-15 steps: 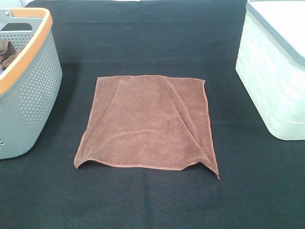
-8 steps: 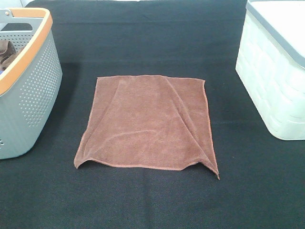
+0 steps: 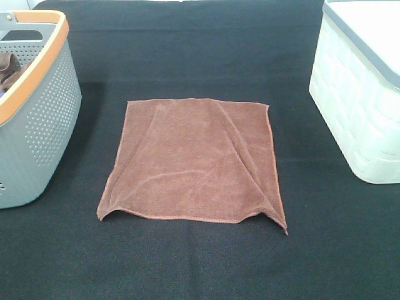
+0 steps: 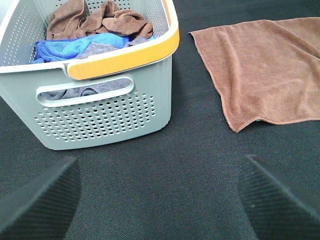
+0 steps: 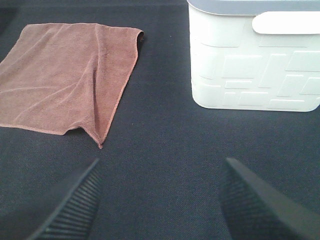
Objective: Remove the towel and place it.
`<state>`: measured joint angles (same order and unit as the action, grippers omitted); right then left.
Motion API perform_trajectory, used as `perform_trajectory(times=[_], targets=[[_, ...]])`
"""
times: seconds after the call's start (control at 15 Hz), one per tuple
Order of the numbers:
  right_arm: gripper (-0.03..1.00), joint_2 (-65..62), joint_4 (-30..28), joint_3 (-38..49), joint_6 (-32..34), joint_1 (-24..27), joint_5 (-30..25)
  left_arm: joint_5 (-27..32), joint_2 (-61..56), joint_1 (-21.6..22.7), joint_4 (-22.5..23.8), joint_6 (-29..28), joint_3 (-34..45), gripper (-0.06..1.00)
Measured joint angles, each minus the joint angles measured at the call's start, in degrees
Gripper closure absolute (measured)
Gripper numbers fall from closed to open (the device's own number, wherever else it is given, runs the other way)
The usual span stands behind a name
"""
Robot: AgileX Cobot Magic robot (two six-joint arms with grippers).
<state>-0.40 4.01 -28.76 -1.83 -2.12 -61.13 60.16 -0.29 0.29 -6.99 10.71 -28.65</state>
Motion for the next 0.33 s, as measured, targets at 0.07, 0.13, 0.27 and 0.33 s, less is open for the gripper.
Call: perform_trajectory(times=[0.07, 0.13, 0.27, 0.33], targets=[[0.33, 0.0, 0.0, 0.0, 0.0, 0.0, 0.0, 0.0, 0.0, 0.0, 0.0, 0.0, 0.0, 0.13], [0.33, 0.0, 0.0, 0.0, 0.0, 0.0, 0.0, 0.0, 0.0, 0.0, 0.0, 0.0, 0.0, 0.13], [0.33, 0.0, 0.0, 0.0, 0.0, 0.0, 0.0, 0.0, 0.0, 0.0, 0.0, 0.0, 0.0, 0.13], [0.33, 0.0, 0.0, 0.0, 0.0, 0.0, 0.0, 0.0, 0.0, 0.0, 0.0, 0.0, 0.0, 0.13]])
